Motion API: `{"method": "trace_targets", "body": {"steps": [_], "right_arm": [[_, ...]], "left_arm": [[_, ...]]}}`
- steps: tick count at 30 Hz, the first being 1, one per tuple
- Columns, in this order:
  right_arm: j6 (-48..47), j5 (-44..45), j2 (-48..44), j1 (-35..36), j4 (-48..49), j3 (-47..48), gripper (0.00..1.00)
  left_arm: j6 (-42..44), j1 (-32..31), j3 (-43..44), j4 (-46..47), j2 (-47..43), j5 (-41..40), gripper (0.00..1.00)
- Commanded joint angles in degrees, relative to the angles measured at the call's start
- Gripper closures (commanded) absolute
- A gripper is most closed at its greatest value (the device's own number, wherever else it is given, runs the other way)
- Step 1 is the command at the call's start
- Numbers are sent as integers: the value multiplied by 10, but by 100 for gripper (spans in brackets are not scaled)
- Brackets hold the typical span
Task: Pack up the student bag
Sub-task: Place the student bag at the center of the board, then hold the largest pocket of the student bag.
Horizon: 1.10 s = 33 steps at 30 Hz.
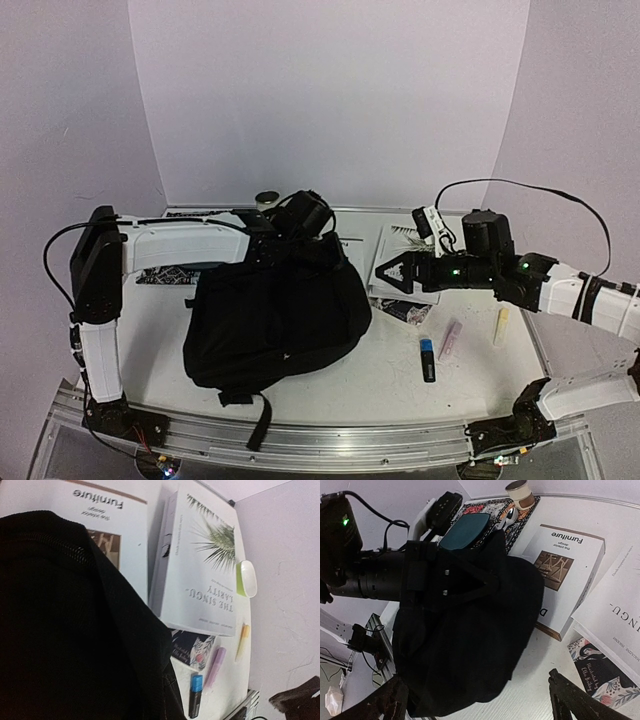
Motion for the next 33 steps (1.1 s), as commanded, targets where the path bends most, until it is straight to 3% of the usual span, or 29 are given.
{"method": "trace_targets", "body": {"steps": [1, 3, 8, 13, 18, 28, 33], "right_arm": [[-5, 2, -6, 5, -2, 0, 2], [-7, 6, -3, 7, -6, 2, 2], [-18, 12, -3, 13, -26, 13, 2], [-38, 19, -8, 17, -71, 30, 2], [-55, 11, -19, 21, -120, 38, 2], [22, 3, 37, 78, -151, 77, 3], [84, 29, 91, 126, -200, 117, 12]], "left_arm": [[15, -6, 105, 93, 43, 1, 100], [34, -5, 136, 92, 62, -5, 95], [75, -5, 145, 91, 58, -27, 68], [103, -5, 56, 82, -27, -77, 47], [102, -5, -56, 26, -114, -99, 34], [76, -13, -206, -43, -187, -27, 27], [106, -35, -240, -46, -211, -21, 26]]}}
